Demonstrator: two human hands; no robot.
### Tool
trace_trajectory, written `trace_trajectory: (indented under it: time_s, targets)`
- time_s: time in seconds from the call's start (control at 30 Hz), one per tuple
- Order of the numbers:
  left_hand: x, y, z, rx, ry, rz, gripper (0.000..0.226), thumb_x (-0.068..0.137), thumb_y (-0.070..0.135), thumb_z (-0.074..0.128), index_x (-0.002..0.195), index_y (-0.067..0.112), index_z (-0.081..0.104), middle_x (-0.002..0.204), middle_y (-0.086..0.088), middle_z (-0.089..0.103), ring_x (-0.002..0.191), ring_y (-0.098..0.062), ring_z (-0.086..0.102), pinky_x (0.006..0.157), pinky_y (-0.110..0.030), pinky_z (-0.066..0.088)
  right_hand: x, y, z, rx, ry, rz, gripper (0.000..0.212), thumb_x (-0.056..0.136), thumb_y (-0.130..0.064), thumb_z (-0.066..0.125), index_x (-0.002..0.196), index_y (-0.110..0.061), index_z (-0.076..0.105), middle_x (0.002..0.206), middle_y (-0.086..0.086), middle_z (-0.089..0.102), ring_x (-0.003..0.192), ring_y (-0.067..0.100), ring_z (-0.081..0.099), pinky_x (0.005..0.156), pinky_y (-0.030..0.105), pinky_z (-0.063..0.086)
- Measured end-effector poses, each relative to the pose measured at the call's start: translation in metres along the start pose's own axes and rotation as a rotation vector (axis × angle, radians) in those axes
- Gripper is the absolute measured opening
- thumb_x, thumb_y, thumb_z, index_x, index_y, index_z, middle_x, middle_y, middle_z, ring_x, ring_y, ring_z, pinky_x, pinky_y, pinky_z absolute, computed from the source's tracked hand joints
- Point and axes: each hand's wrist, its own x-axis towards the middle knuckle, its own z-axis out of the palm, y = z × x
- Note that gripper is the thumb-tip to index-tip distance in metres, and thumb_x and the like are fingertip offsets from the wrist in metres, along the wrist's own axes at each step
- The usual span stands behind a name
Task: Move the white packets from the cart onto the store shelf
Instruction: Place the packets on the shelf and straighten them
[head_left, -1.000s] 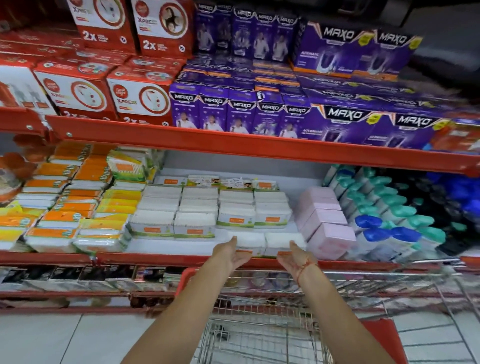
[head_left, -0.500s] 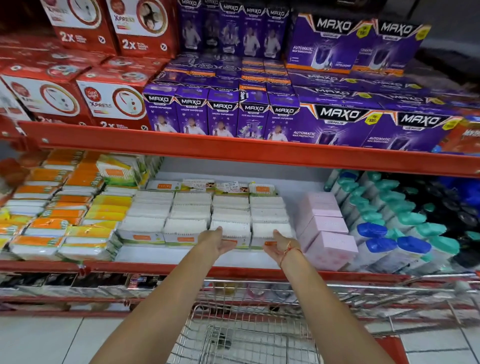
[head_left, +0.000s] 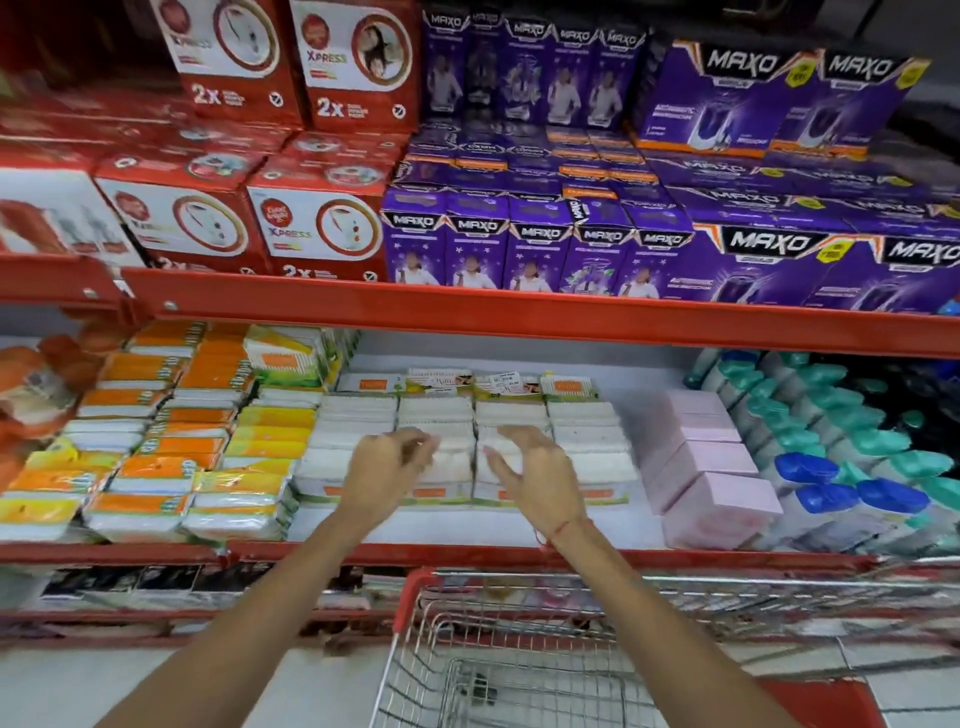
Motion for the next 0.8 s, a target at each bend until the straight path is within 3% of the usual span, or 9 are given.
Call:
trace_trajectory:
  time_s: [0.07, 0.13, 0.17, 0.23, 0.3, 0.5, 0.6, 0.7, 0.8]
  targets:
    - [0.007, -0.038, -0.025, 0.387, -0.039, 0.174, 0.060, 0.089, 0.054, 0.050, 0.130, 0.010, 0.053, 0.123, -0.009, 0.066, 0.112, -0.023, 0.062, 0.098, -0.038, 0.049, 0.021, -0.017, 0.017, -0.103, -0.237, -0.111, 0.081, 0.086, -0.055, 0.052, 0.145, -0.007, 0.023, 0.154, 0.013, 0.025, 0.142, 0.025, 0.023, 0.117, 0.041, 0.026]
    - [0.016, -0.076, -0.043, 0.697, -0.207, 0.254, 0.099, 0.079, 0.080, 0.019, 0.148, 0.009, 0.022, 0.155, -0.009, 0.030, 0.144, -0.026, 0.027, 0.118, -0.048, 0.022, 0.041, -0.023, 0.037, -0.303, -0.322, -0.189, 0.107, 0.078, -0.071, 0.048, 0.148, -0.007, -0.001, 0.159, 0.013, -0.004, 0.146, 0.025, -0.004, 0.122, 0.045, 0.007]
    - [0.020, -0.090, -0.049, 0.796, -0.273, 0.271, 0.110, 0.073, 0.085, 0.006, 0.150, 0.007, 0.010, 0.159, -0.009, 0.014, 0.148, -0.026, 0.009, 0.121, -0.050, 0.010, 0.049, -0.022, 0.048, -0.388, -0.336, -0.200, 0.115, 0.073, -0.076, 0.046, 0.148, -0.006, -0.006, 0.158, 0.014, -0.010, 0.146, 0.026, -0.009, 0.121, 0.046, 0.003]
    - [0.028, -0.111, -0.053, 0.879, -0.330, 0.287, 0.118, 0.066, 0.088, -0.006, 0.149, 0.003, 0.000, 0.159, -0.013, -0.001, 0.145, -0.027, -0.008, 0.122, -0.048, -0.003, 0.059, -0.020, 0.064, -0.491, -0.388, -0.181, 0.123, 0.067, -0.083, 0.042, 0.147, -0.006, -0.010, 0.158, 0.015, -0.014, 0.145, 0.027, -0.014, 0.121, 0.046, 0.000]
    - [0.033, -0.119, -0.052, 0.874, -0.374, 0.290, 0.121, 0.064, 0.089, -0.009, 0.148, 0.001, -0.002, 0.159, -0.015, -0.005, 0.145, -0.029, -0.011, 0.120, -0.046, -0.007, 0.062, -0.019, 0.074, -0.526, -0.418, -0.160, 0.126, 0.065, -0.087, 0.038, 0.147, -0.004, -0.010, 0.157, 0.015, -0.016, 0.145, 0.028, -0.016, 0.121, 0.045, -0.001]
    - [0.037, -0.135, -0.039, 0.833, -0.331, 0.324, 0.113, 0.075, 0.084, 0.004, 0.148, -0.001, 0.012, 0.158, -0.019, 0.015, 0.146, -0.033, 0.010, 0.114, -0.043, 0.000, 0.061, -0.016, 0.084, -0.504, -0.362, -0.152, 0.132, 0.049, -0.093, 0.009, 0.148, -0.007, -0.006, 0.159, 0.012, -0.011, 0.145, 0.025, -0.013, 0.121, 0.042, -0.003]
    - [0.036, -0.133, -0.043, 0.797, -0.331, 0.329, 0.117, 0.070, 0.088, 0.005, 0.149, 0.002, 0.000, 0.160, -0.017, 0.003, 0.146, -0.029, -0.005, 0.119, -0.047, -0.006, 0.061, -0.017, 0.084, -0.509, -0.364, -0.147, 0.131, 0.054, -0.094, 0.017, 0.147, -0.007, -0.009, 0.158, 0.012, -0.014, 0.145, 0.025, -0.016, 0.121, 0.042, -0.003]
    - [0.033, -0.119, -0.042, 0.798, -0.331, 0.266, 0.135, 0.055, 0.099, 0.014, 0.147, 0.003, -0.011, 0.156, -0.013, -0.018, 0.145, -0.030, -0.018, 0.114, -0.061, -0.015, 0.058, -0.018, 0.076, -0.478, -0.358, -0.165, 0.132, 0.058, -0.093, 0.029, 0.146, -0.006, -0.015, 0.156, 0.011, -0.021, 0.144, 0.024, -0.019, 0.121, 0.043, -0.004]
    - [0.030, -0.090, -0.023, 0.720, -0.298, 0.248, 0.143, 0.050, 0.101, 0.024, 0.147, 0.004, -0.015, 0.155, -0.010, -0.025, 0.144, -0.027, -0.022, 0.110, -0.060, -0.020, 0.052, -0.005, 0.053, -0.394, -0.313, -0.158, 0.131, 0.058, -0.094, 0.031, 0.147, -0.008, -0.014, 0.153, 0.005, -0.024, 0.144, 0.019, -0.017, 0.121, 0.042, -0.005]
